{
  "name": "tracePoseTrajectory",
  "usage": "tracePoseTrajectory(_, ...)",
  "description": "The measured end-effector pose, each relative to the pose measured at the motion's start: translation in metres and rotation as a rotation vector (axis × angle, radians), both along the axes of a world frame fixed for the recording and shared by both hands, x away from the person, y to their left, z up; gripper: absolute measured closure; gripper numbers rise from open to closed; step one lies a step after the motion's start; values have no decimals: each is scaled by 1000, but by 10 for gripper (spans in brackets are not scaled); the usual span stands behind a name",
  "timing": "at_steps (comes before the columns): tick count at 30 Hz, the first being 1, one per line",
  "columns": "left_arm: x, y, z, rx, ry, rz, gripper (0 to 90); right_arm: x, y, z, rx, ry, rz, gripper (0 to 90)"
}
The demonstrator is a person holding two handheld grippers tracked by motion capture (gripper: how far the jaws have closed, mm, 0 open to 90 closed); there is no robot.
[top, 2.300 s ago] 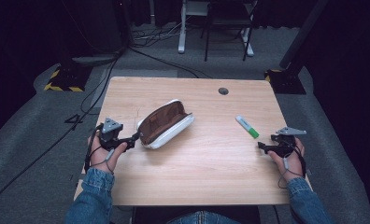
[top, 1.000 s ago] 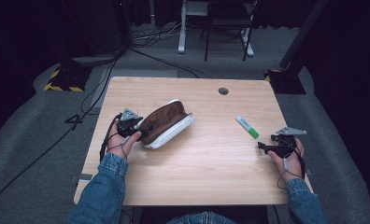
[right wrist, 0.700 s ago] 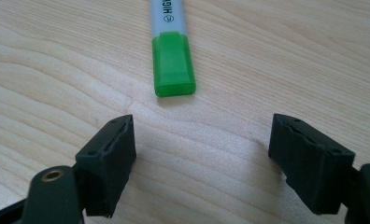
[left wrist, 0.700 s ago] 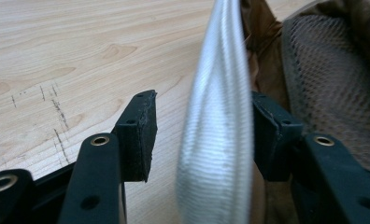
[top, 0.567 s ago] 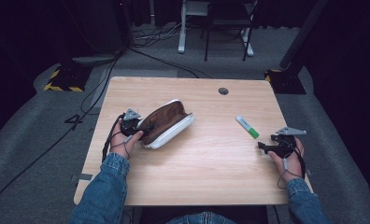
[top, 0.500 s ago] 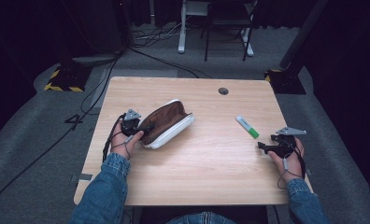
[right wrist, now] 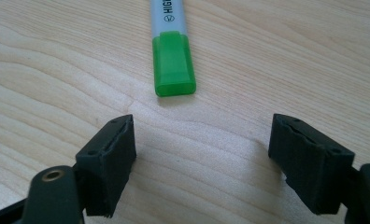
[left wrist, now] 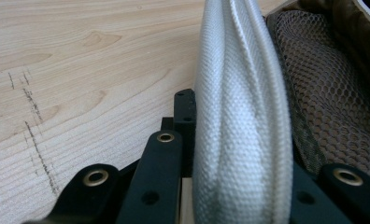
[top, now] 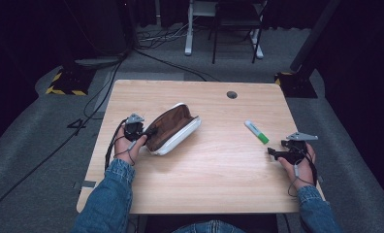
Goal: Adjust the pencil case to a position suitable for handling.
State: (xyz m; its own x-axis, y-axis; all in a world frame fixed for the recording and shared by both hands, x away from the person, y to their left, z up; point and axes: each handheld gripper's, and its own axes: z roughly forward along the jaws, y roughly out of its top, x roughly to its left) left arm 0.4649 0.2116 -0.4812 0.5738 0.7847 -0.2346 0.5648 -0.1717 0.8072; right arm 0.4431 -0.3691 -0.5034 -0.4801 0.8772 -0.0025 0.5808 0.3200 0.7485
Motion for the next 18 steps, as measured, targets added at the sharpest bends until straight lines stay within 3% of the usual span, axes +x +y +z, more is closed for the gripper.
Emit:
tracePoseTrajectory(9, -2, 2, 3, -36, 17, -1, 845, 0, 0, 0, 0, 0, 0, 233)
tracePoseTrajectory(18, -6, -3, 11, -76, 23, -34, 847, 0, 0, 0, 0, 0, 0, 233)
